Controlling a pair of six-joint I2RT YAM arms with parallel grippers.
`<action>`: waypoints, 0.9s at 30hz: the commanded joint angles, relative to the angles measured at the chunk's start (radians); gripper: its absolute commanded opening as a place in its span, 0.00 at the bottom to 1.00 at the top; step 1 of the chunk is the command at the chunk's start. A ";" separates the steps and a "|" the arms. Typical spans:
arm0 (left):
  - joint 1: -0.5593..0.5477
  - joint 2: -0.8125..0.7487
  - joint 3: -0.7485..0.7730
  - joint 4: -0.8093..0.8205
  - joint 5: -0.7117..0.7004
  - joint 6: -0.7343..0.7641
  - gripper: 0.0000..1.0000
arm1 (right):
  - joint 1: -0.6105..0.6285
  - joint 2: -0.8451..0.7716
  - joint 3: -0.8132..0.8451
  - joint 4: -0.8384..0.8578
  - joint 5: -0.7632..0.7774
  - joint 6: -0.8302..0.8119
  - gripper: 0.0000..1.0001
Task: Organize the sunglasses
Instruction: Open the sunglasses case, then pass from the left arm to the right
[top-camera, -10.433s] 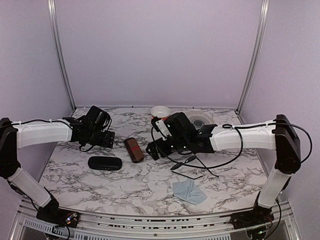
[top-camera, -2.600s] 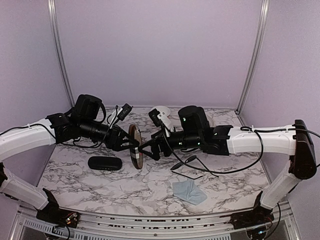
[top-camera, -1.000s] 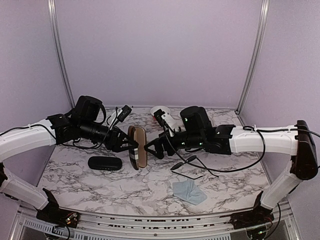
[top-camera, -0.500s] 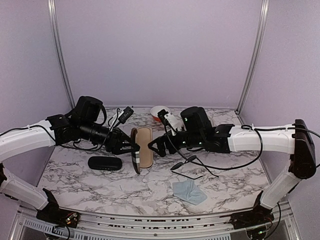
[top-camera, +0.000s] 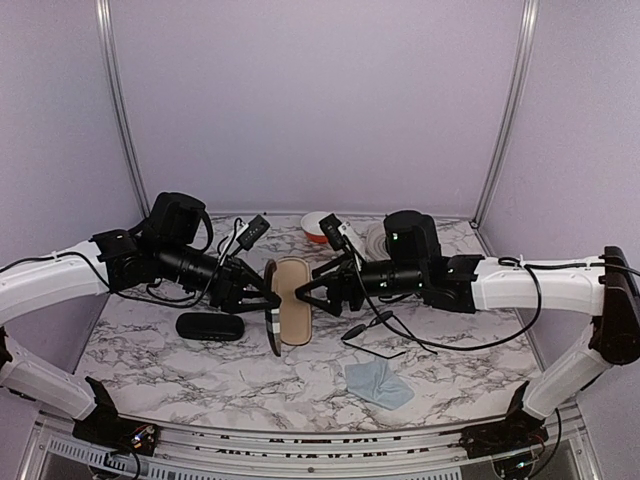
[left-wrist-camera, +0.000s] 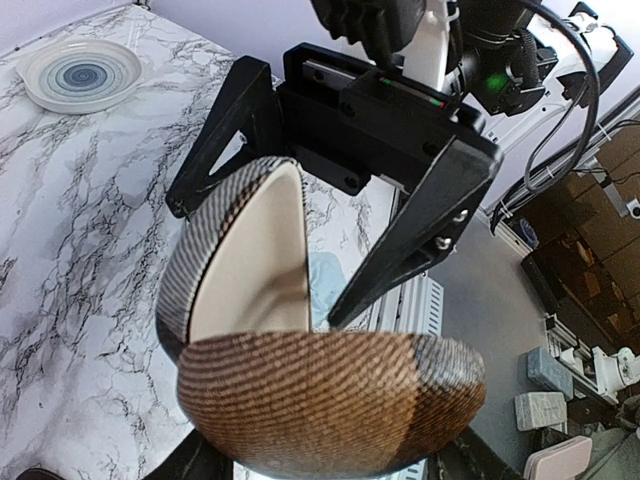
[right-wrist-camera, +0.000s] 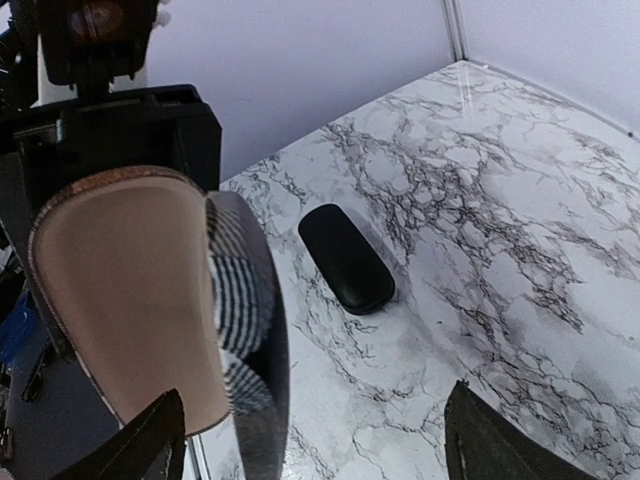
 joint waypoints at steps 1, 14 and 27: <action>-0.003 -0.030 0.014 0.046 0.027 0.013 0.27 | -0.006 -0.025 0.008 0.100 -0.102 0.034 0.77; -0.003 -0.037 0.011 0.044 0.034 0.014 0.28 | -0.006 0.026 0.037 0.101 -0.123 0.063 0.40; -0.003 -0.032 0.007 0.043 0.029 0.017 0.34 | -0.005 0.040 0.039 0.108 -0.141 0.079 0.01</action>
